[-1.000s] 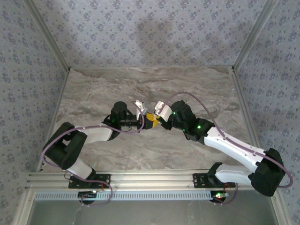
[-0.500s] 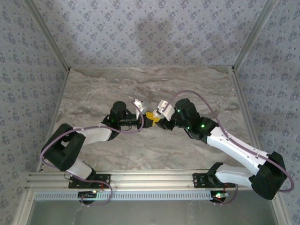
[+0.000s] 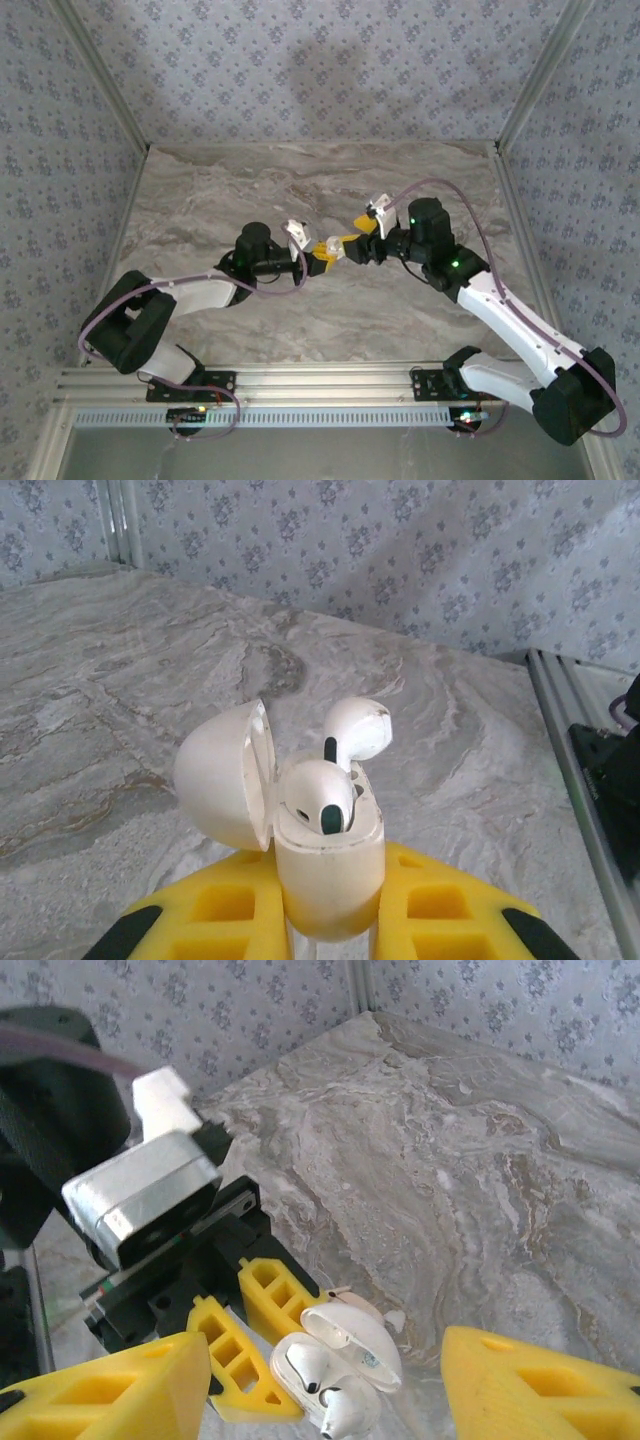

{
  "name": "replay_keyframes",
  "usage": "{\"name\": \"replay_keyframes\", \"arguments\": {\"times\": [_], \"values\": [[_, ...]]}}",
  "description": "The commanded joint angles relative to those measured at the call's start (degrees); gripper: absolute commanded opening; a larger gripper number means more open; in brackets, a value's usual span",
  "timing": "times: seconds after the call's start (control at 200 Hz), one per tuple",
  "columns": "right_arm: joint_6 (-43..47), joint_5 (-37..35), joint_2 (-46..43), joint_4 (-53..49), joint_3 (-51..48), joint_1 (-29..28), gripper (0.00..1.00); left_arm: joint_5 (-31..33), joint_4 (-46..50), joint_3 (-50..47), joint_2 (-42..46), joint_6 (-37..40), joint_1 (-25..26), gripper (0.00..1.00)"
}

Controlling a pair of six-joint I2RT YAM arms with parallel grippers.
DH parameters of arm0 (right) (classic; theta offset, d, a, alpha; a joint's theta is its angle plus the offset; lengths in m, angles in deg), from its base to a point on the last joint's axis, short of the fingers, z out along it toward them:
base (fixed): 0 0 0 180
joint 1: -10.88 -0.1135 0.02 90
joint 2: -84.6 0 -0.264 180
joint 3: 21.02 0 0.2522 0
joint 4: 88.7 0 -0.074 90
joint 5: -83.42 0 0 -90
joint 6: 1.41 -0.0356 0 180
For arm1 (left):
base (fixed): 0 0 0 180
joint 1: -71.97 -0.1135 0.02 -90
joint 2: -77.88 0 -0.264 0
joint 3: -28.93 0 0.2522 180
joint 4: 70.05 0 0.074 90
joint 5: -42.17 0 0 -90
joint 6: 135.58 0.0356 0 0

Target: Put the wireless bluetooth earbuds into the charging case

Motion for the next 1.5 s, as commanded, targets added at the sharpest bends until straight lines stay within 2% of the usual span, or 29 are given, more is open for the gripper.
{"name": "replay_keyframes", "arguments": {"times": [0.0, 0.34, 0.525, 0.735, 0.964, 1.129, 1.254, 1.499], "values": [[-6.9, 1.5, -0.9, -0.9, -0.9, 0.9, 0.64, 3.1, 0.1, -0.8, 2.5, 4.4, 0.7, 0.14], [-12.2, 2.6, -0.7, 1.0, -5.4, 2.0, 0.64, 2.6, -1.4, -2.0, 3.6, 5.1, 0.8, 0.14], [-12.1, 11.6, 1.3, 2.9, -4.5, 5.2, 0.67, -2.8, -2.9, -2.8, 3.9, 7.2, 0.8, 0.14], [-10.9, 21.7, 8.3, 1.6, -0.1, 6.8, 0.69, -6.2, -0.6, -2.0, 4.9, 9.3, 1.6, 0.14], [-11.3, 29.6, 14.2, 3.3, 2.2, 5.9, 0.67, -5.5, 0.4, -1.4, 5.5, 9.0, 1.8, 0.14], [-11.5, 34.5, 12.5, 4.5, 0.9, 5.9, 0.63, -1.7, 1.9, -1.4, 5.9, 8.5, 1.8, 0.14], [-12.1, 33.3, 9.4, 4.2, -1.6, 6.2, 0.57, -1.1, 1.5, -1.4, 5.8, 6.4, 1.2, 0.14], [-16.8, 24.1, 3.5, 10.8, -8.4, 8.6, 0.56, -1.7, 3.4, -0.3, 5.7, 1.3, 0.4, 0.14]]}}
